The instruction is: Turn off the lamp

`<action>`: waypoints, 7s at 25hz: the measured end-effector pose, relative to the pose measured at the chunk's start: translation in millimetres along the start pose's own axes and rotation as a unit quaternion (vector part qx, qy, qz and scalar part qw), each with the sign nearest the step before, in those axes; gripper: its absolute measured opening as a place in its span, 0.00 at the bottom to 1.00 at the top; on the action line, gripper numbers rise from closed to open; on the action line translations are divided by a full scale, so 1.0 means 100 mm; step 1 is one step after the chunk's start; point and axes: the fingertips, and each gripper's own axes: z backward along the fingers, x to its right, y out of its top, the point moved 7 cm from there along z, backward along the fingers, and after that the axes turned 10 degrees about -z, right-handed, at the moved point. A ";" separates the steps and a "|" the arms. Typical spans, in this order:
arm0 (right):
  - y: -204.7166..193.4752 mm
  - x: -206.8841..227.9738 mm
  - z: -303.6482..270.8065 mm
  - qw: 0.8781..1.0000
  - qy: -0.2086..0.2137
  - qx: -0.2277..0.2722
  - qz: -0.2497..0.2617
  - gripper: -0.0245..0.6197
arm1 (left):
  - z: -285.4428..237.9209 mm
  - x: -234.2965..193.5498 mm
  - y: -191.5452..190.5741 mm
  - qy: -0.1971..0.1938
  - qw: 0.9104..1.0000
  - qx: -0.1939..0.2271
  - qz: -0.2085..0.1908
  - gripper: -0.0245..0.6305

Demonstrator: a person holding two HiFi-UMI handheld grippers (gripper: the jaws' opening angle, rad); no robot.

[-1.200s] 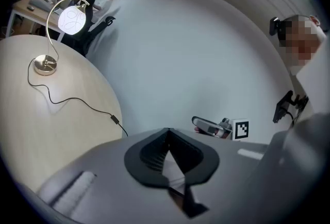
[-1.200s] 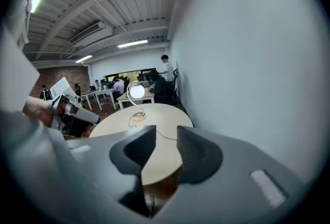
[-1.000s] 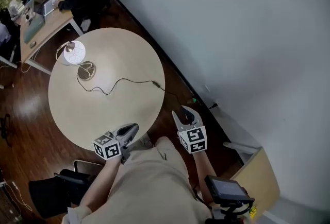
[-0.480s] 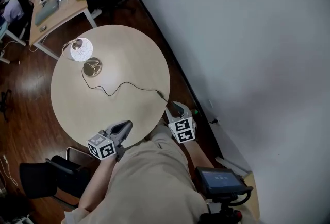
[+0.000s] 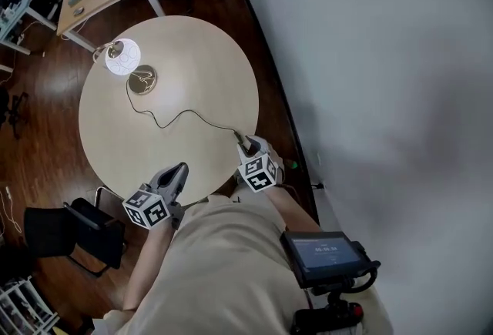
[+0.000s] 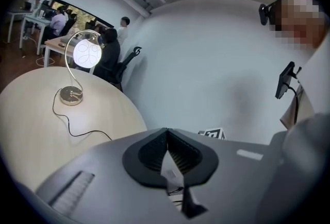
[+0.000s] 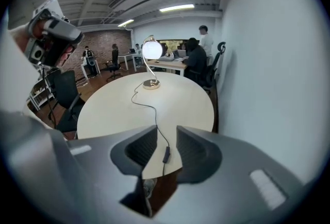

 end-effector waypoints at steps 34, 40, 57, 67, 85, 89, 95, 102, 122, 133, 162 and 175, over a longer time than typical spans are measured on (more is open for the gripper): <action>-0.31 0.15 -0.65 0.990 0.093 -0.104 0.027 0.21 | -0.36 0.04 -0.22 0.019 0.994 0.098 0.042 0.04; -0.38 0.27 -0.63 0.987 0.099 -0.118 0.033 0.21 | -0.50 0.06 -0.21 -0.011 0.992 0.114 0.051 0.04; -0.49 0.36 -0.84 0.987 0.101 -0.128 -0.004 0.21 | -0.44 -0.11 -0.12 0.026 0.996 0.081 0.040 0.04; -0.76 0.37 -1.18 0.983 0.084 -0.158 -0.050 0.24 | -0.34 -0.25 -0.27 0.081 0.997 -0.003 -0.006 0.04; -1.03 0.41 -1.71 0.977 0.072 -0.168 -0.112 0.24 | -0.46 -0.14 -0.17 0.087 0.992 -0.049 -0.080 0.04; -1.07 0.41 -1.76 0.974 0.067 -0.172 -0.128 0.19 | -0.47 -0.13 -0.21 0.082 0.992 -0.052 -0.084 0.04; -1.07 0.34 -1.78 0.978 0.066 -0.157 -0.124 0.15 | -0.49 -0.09 -0.20 0.074 0.991 -0.051 -0.097 0.04; -1.07 0.33 -1.78 0.980 0.062 -0.144 -0.118 0.18 | -0.49 -0.09 -0.19 0.071 0.991 -0.056 -0.100 0.04; -1.05 0.26 -1.82 0.981 0.037 -0.154 -0.112 0.19 | -0.40 -0.09 -0.21 0.073 0.991 -0.053 -0.103 0.04; -1.01 0.27 -1.86 0.983 0.024 -0.144 -0.113 0.18 | -0.41 -0.05 -0.24 0.071 0.991 -0.054 -0.101 0.04; -0.73 0.18 -1.41 0.997 0.006 -0.047 -0.066 0.27 | -0.06 -0.16 -0.33 0.073 0.991 -0.007 -0.111 0.04; 0.25 -0.79 -0.76 0.994 -0.018 0.078 -0.069 0.26 | 1.31 -0.63 -0.93 0.087 0.994 0.049 -0.045 0.04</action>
